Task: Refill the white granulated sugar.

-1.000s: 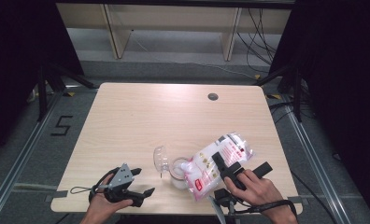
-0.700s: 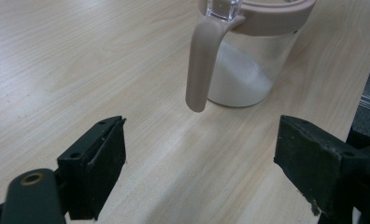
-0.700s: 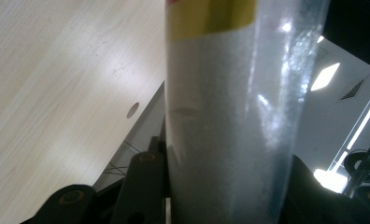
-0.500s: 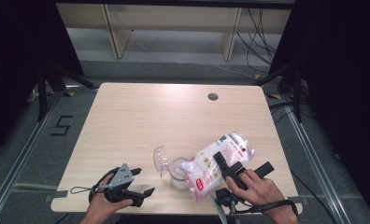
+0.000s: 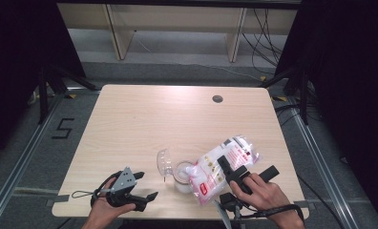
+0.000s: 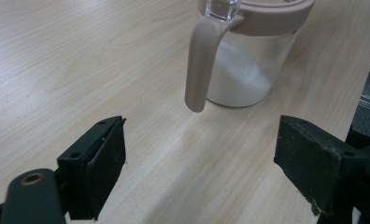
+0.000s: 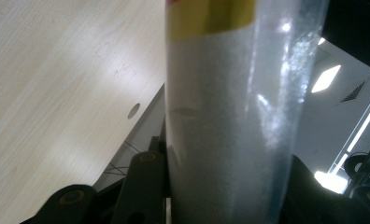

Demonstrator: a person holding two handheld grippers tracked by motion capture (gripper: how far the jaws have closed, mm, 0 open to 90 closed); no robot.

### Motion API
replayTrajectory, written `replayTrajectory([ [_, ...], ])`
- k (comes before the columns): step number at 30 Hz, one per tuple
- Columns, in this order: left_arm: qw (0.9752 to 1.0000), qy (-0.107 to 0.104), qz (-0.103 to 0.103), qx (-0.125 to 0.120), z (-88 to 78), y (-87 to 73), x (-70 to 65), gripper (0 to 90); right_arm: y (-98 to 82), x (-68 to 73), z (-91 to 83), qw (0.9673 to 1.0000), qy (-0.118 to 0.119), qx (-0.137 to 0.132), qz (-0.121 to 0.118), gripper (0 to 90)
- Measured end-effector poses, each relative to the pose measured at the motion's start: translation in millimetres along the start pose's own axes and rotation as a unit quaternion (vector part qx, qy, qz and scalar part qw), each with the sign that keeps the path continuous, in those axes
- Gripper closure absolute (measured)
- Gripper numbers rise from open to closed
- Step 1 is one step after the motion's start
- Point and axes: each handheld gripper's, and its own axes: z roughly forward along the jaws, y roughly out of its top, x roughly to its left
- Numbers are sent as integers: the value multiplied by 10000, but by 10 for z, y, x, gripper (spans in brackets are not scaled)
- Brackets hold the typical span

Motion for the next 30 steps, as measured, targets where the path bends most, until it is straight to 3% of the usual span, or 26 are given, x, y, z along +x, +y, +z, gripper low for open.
replayTrajectory([
  [1,10000,-22,76,-19,2,3,8,161,0,1,-1,10000,2,11,-10,703],
  [5,10000,-15,59,-16,2,2,7,161,-6,0,-4,10000,-6,16,-1,704],
  [7,10000,12,-68,-1,0,-3,-7,161,-8,-3,-4,10000,10,20,-13,704],
  [10,10000,-3,83,-4,0,3,11,161,-8,-4,-3,10000,17,30,-46,705],
  [12,10000,4,-50,-12,2,-2,-5,161,-10,-3,-5,10000,12,39,-35,705],
  [14,10000,-16,70,-16,2,2,9,161,-13,-4,-5,10000,15,49,-34,706],
  [27,10000,-6,69,-9,0,2,9,161,-28,-3,-8,10000,10,60,-6,710],
  [29,10000,8,-52,-3,1,-3,-4,161,-30,-2,-8,10000,7,65,-4,711],
  [30,10000,1,-8,-5,1,-1,1,161,-30,-2,-8,10000,6,66,-6,712],
])
